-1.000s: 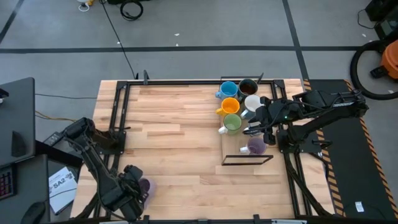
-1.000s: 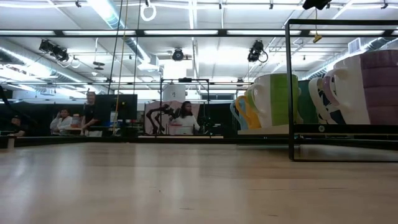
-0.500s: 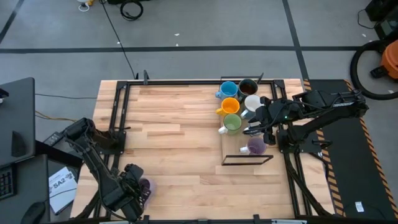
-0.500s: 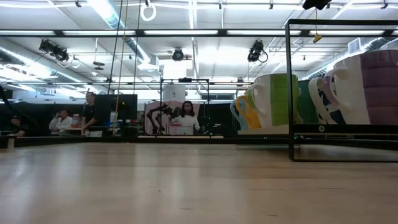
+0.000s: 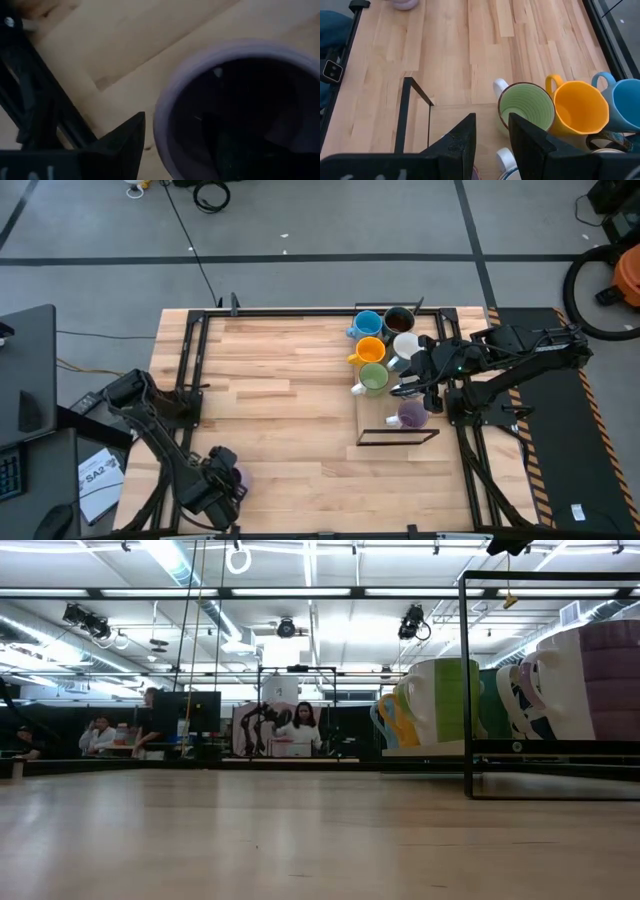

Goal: Place coffee mugs
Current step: Put the purple mug on the shelf

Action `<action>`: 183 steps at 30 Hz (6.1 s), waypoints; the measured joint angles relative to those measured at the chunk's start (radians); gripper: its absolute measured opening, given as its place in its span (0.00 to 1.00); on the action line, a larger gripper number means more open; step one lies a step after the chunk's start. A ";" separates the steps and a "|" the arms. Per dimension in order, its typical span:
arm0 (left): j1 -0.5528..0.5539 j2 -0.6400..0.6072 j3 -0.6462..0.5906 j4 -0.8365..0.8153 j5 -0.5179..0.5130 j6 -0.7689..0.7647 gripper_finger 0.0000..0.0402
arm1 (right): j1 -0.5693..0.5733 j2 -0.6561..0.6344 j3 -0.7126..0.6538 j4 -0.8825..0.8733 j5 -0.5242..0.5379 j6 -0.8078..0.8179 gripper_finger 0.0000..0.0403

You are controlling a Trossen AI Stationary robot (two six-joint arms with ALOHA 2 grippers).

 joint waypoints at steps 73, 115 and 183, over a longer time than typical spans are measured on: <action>0.864 0.087 0.080 0.732 -0.037 1.701 0.32 | 0.000 0.115 0.000 0.197 0.000 0.000 0.30; 0.617 -0.346 0.080 0.319 -0.144 1.493 0.36 | -0.153 0.649 0.000 0.762 -0.262 -0.150 0.30; 0.617 -0.345 0.080 0.321 -0.159 1.487 0.36 | -0.157 0.767 -0.001 0.658 -0.206 -0.228 0.07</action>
